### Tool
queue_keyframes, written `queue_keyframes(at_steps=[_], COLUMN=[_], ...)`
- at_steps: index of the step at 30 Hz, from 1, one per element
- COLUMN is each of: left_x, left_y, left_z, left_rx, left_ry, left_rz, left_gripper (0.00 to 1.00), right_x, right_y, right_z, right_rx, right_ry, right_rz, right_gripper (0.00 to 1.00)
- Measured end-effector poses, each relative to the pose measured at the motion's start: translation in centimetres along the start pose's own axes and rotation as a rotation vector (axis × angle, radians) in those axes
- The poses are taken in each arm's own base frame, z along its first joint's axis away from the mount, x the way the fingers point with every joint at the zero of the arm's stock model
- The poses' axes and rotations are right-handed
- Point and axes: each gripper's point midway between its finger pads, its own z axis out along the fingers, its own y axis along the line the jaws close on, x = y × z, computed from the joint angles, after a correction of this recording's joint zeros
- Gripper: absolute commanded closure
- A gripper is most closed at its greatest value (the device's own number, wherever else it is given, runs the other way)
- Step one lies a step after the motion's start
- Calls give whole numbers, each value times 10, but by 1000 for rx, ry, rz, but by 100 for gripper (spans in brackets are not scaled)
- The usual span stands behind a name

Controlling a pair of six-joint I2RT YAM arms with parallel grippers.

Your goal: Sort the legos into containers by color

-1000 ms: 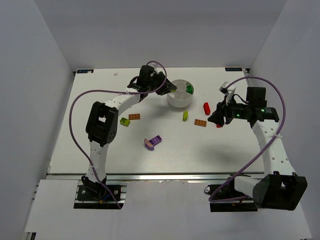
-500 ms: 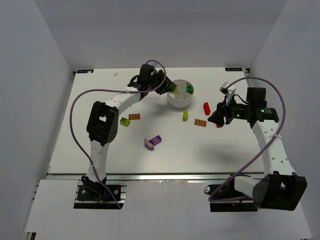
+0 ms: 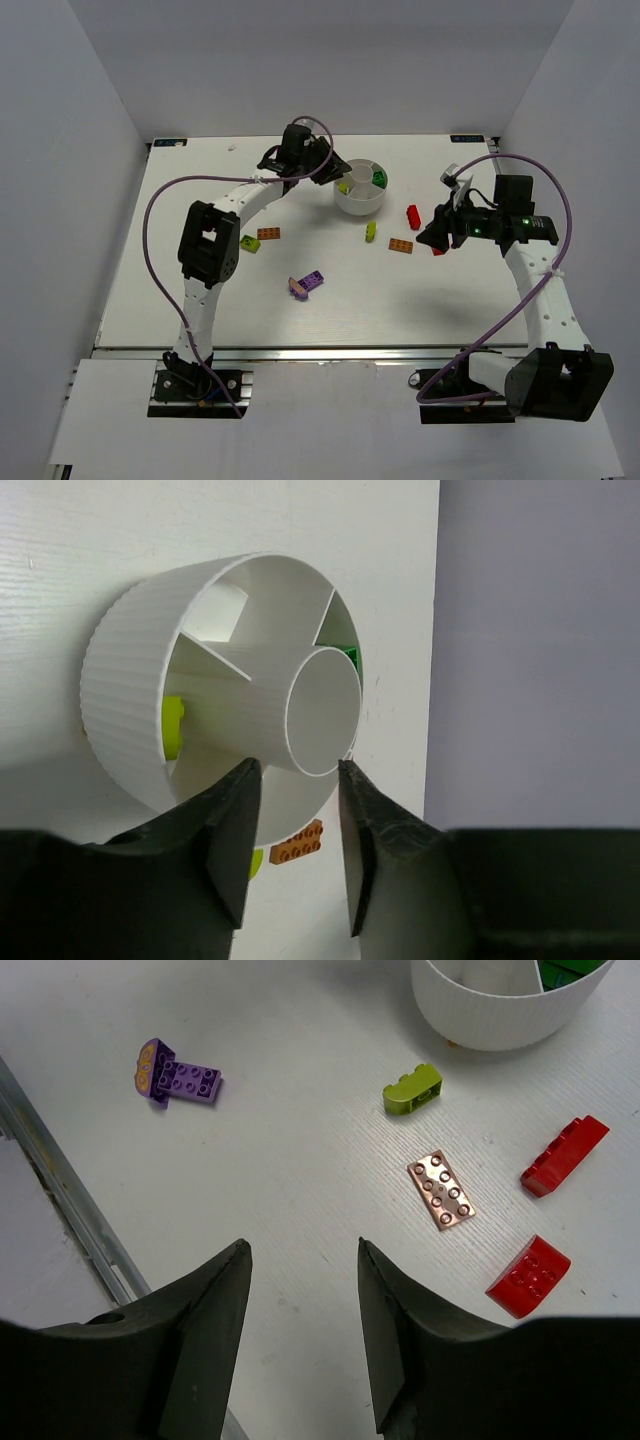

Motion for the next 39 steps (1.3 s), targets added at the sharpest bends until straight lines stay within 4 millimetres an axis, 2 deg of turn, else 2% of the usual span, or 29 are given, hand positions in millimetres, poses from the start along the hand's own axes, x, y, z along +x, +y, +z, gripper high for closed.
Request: queue_keyframes(at_steps=[6, 8, 10, 13, 14, 15, 16, 18, 21, 23, 26, 32, 35, 39], left_x=[-7, -7, -2, 8, 10, 10, 8, 8, 18, 29, 51, 92, 100, 95], left_y=[2, 8, 11, 18, 21, 22, 21, 27, 39, 52, 82, 131, 139, 135], left_z=[-6, -18, -43, -99, -119, -138, -156, -187, -224, -241, -260, -290, -303, -314], left_rx=[-36, -61, -77, -95, -101, -101, -99, -116, -145, -170, -240, -341, -350, -340], left_ry=[-28, -36, -45, -76, -95, -121, -155, -211, -280, -303, -313, -323, -356, -405], left_rz=[54, 69, 85, 87, 86, 86, 90, 86, 84, 78, 51, -24, -52, -66], left_gripper=[86, 92, 92, 72, 66, 55, 49, 40, 38, 36, 34, 33, 32, 32], right_x=[0, 2, 6, 18, 23, 27, 30, 34, 33, 33, 34, 37, 39, 42], right_y=[0, 0, -3, -5, -5, -3, 0, 8, 14, 15, 11, -22, -33, -44], right_z=[0, 1, 5, 17, 23, 31, 39, 54, 79, 96, 120, 152, 164, 179], right_rx=[-5, -6, -6, 2, 5, 7, 7, 12, 51, 85, 141, 278, 320, 347], right_ry=[1, 6, 25, 93, 122, 157, 187, 240, 304, 338, 372, 389, 390, 389], right_rz=[-11, -9, 12, 62, 79, 93, 101, 126, 170, 199, 267, 403, 445, 480], right_gripper=[46, 49, 50, 46, 45, 41, 38, 36, 33, 32, 32, 32, 32, 32])
